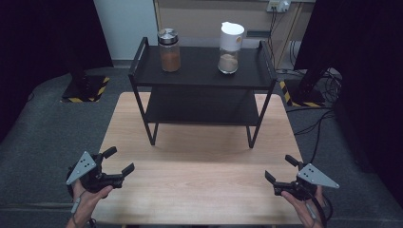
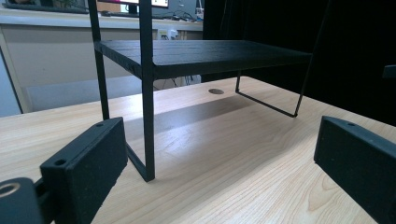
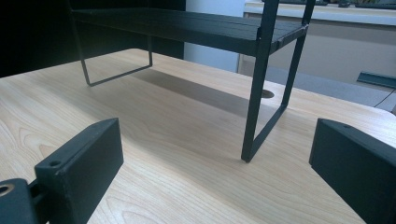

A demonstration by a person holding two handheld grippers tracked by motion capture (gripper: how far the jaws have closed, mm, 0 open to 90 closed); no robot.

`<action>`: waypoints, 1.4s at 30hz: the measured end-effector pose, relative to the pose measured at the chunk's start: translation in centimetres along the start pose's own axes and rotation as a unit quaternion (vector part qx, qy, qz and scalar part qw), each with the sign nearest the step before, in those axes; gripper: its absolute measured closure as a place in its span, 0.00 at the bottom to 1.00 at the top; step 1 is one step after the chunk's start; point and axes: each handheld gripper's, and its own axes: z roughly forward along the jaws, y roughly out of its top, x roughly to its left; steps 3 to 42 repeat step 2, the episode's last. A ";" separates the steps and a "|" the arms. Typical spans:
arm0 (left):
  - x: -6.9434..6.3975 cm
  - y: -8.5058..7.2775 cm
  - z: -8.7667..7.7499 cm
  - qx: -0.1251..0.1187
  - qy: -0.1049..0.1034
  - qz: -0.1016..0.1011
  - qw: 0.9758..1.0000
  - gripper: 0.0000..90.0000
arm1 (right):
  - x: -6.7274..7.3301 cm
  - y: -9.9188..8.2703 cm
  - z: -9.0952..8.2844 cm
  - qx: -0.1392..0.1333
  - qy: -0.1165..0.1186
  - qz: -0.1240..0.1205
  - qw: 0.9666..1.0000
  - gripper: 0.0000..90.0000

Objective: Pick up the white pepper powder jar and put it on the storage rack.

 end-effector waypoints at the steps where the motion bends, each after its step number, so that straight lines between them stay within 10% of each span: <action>1: 0.0 0.0 0.0 0.000 0.000 0.000 1.000 0.02 | 0.0 0.0 0.0 0.000 0.000 0.000 1.000 0.04; 42: 0.0 0.0 0.0 0.001 0.000 0.000 1.000 0.02 | 0.0 0.0 0.0 -0.001 0.000 0.001 1.000 0.04</action>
